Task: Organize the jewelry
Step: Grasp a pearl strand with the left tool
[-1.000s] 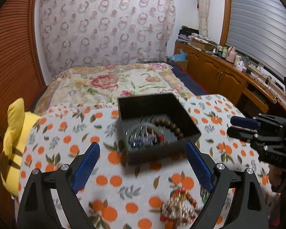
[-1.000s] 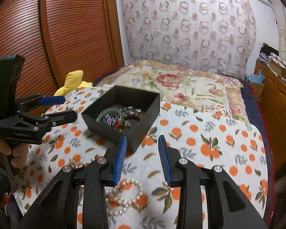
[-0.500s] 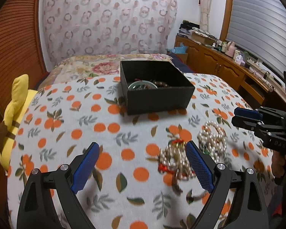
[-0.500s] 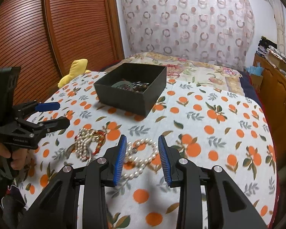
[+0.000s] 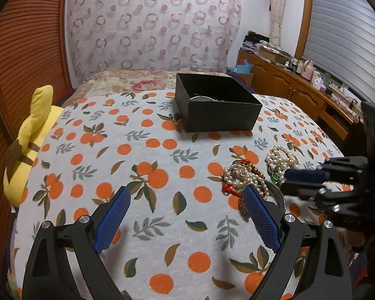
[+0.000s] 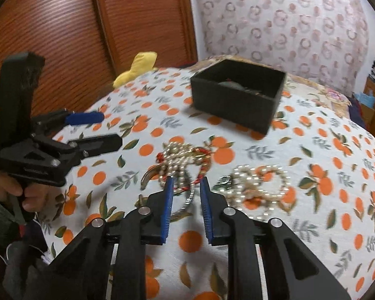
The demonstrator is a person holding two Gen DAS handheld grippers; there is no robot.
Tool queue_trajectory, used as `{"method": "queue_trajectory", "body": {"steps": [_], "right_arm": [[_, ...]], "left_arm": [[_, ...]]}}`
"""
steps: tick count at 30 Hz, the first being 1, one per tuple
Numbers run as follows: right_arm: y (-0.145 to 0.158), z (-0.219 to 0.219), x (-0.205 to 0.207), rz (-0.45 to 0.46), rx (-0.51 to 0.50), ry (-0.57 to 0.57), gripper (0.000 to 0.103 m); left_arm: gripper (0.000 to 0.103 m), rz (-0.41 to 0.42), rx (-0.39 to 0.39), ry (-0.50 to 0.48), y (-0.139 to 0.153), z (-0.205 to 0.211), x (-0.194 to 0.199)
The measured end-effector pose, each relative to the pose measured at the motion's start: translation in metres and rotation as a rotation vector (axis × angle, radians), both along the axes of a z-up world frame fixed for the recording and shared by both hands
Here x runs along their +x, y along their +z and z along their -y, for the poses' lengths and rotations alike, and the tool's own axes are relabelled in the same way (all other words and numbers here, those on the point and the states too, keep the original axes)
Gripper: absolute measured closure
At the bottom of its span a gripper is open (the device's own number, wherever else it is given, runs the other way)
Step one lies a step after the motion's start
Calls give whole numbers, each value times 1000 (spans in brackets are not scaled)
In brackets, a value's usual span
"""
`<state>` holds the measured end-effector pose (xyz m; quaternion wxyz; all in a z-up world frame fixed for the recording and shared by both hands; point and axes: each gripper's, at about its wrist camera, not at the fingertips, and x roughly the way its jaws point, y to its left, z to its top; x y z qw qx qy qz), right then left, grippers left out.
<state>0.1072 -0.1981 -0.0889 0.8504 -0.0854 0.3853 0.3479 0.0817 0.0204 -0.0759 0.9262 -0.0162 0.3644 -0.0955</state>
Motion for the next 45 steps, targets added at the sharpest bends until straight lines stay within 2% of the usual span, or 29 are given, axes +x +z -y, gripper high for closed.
{"method": "queue_trajectory", "body": {"steps": [8, 14, 19, 23, 28, 36, 37, 38, 45], "right_arm": [[-11, -15, 9, -4, -111, -3, 90], [-12, -15, 7, -1, -133, 1, 97], [-12, -12, 6, -7, -117, -11, 98], [-12, -8, 1, -5, -105, -14, 95], [-11, -6, -6, 3, -116, -7, 94], [-12, -4, -7, 2, -107, -2, 94], [-12, -4, -7, 3, -106, -1, 94], [-12, -4, -7, 2, -105, 0, 94], [-13, -3, -6, 2, -101, 2, 94]], "left_arm": [[15, 7, -20, 5, 0, -6, -3], [15, 4, -33, -3, 0, -6, -1], [15, -15, -41, -44, 0, 4, 11], [29, -54, -72, -100, -2, 17, 26], [57, -128, -65, -153, -14, 37, 44], [76, -178, -106, -194, -26, 46, 52], [86, -180, -110, -200, -26, 47, 52], [89, -182, -120, -208, -26, 48, 53], [91, -110, -109, -217, -5, 49, 44]]}}
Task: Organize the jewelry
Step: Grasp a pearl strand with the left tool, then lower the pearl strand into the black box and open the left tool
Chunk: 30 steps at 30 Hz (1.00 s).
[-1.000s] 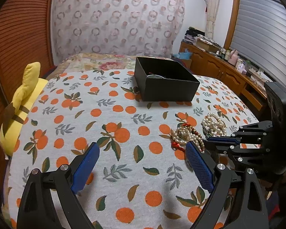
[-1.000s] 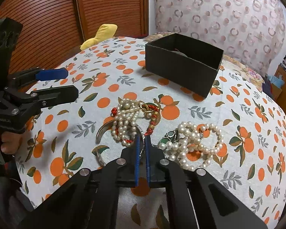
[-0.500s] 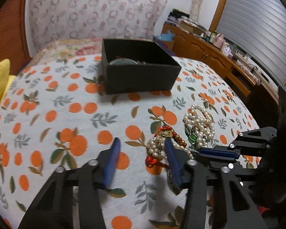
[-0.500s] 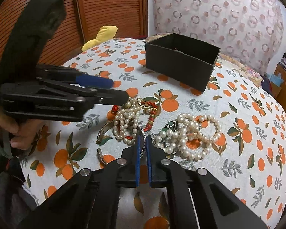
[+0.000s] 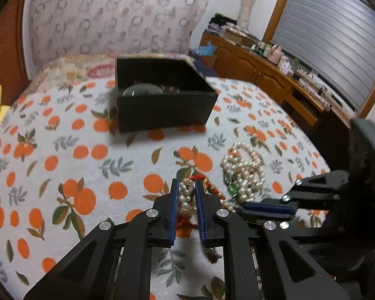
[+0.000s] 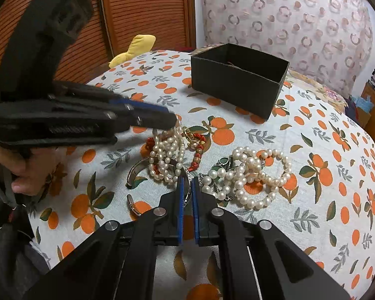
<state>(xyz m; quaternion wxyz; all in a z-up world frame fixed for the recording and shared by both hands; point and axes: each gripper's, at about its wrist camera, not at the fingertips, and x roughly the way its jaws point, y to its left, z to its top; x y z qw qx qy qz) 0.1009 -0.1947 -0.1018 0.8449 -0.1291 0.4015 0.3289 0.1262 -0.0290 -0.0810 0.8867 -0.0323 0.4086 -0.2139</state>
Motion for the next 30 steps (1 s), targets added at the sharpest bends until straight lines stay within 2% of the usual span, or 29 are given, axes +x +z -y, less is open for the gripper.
{"method": "queue_trajectory", "body": {"steps": [9, 17, 30], "right_arm": [[-1, -1, 0, -1, 3, -2, 94], [2, -2, -4, 29, 0, 1, 98], [36, 11, 6, 105, 46, -26, 98]], "left_arm": [[92, 104, -50, 21, 43, -9, -15], [92, 175, -51, 55, 69, -17, -20], [92, 237, -37, 88, 96, -24, -12]]}}
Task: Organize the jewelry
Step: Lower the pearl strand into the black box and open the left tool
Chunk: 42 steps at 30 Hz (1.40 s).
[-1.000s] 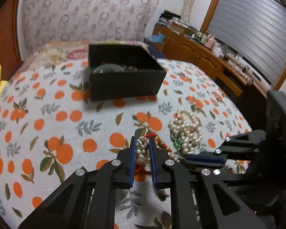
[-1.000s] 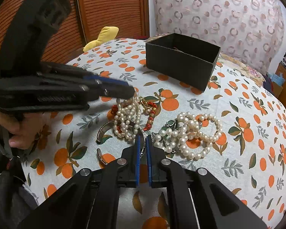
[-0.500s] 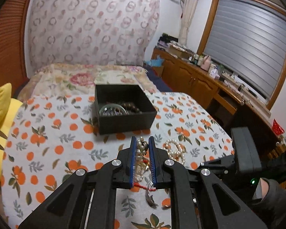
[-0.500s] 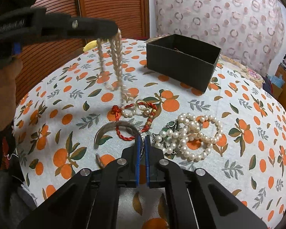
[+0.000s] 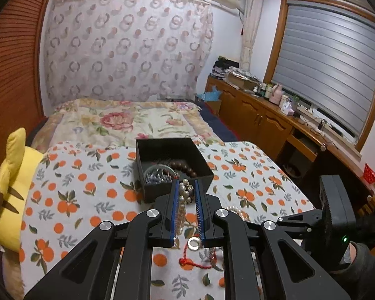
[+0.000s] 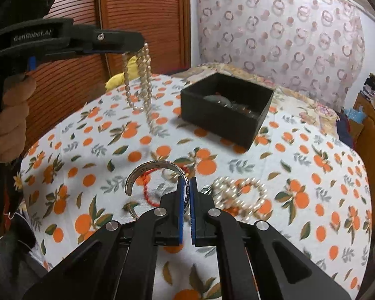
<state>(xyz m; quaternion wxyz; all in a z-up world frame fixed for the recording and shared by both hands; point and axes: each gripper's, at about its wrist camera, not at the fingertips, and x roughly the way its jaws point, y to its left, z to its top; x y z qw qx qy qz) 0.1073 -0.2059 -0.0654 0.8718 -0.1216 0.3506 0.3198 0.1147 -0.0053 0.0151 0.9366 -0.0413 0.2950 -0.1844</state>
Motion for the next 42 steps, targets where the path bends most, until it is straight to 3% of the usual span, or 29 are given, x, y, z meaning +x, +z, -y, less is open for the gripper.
{"method": "queue_trajectory", "body": {"steps": [27, 33, 42], "right_arm": [[52, 20, 121, 59, 82, -77, 98], [45, 9, 151, 39, 81, -89, 98], [14, -12, 170, -15, 22, -64, 96]], "left_arm": [[92, 25, 107, 35, 38, 22, 86], [91, 16, 114, 32, 37, 26, 112], [91, -41, 111, 23, 6, 24, 151]]}}
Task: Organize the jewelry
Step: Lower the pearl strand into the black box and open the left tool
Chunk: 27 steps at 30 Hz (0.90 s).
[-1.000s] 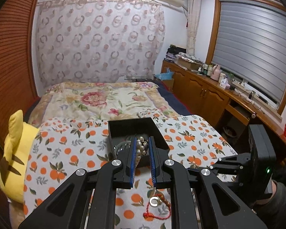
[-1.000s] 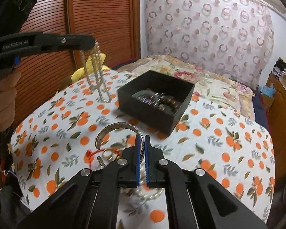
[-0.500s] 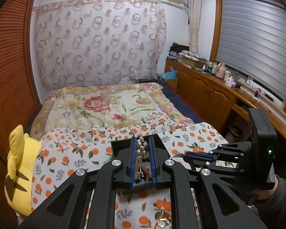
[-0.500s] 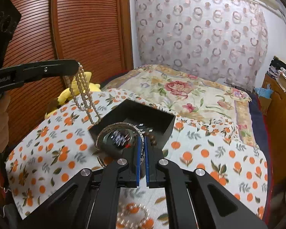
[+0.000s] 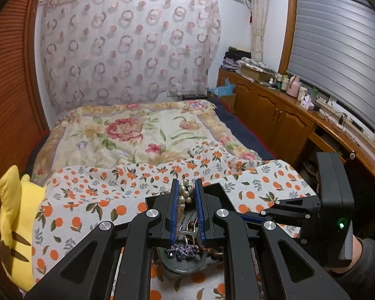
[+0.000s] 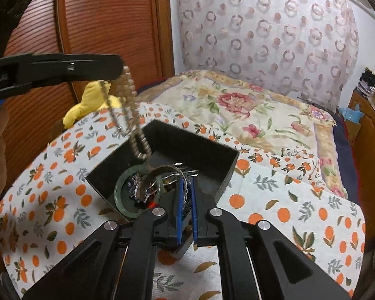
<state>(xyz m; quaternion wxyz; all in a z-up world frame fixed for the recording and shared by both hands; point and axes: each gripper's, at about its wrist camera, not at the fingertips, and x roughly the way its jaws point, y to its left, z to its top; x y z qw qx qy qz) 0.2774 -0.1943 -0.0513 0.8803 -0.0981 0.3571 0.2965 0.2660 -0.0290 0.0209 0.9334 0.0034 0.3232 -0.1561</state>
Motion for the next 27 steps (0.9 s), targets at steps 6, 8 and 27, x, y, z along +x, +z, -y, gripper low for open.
{"method": "queue_trajectory", "body": {"steps": [6, 8, 27], "right_arm": [[-3, -3, 0, -2, 17, 2, 96], [0, -1, -1, 0, 26, -2, 96], [-1, 45, -34, -31, 78, -76, 96]], "left_arm": [[91, -46, -5, -9, -23, 0, 19], [91, -55, -5, -14, -28, 1, 23], [43, -52, 76, 22, -42, 8, 18]]}}
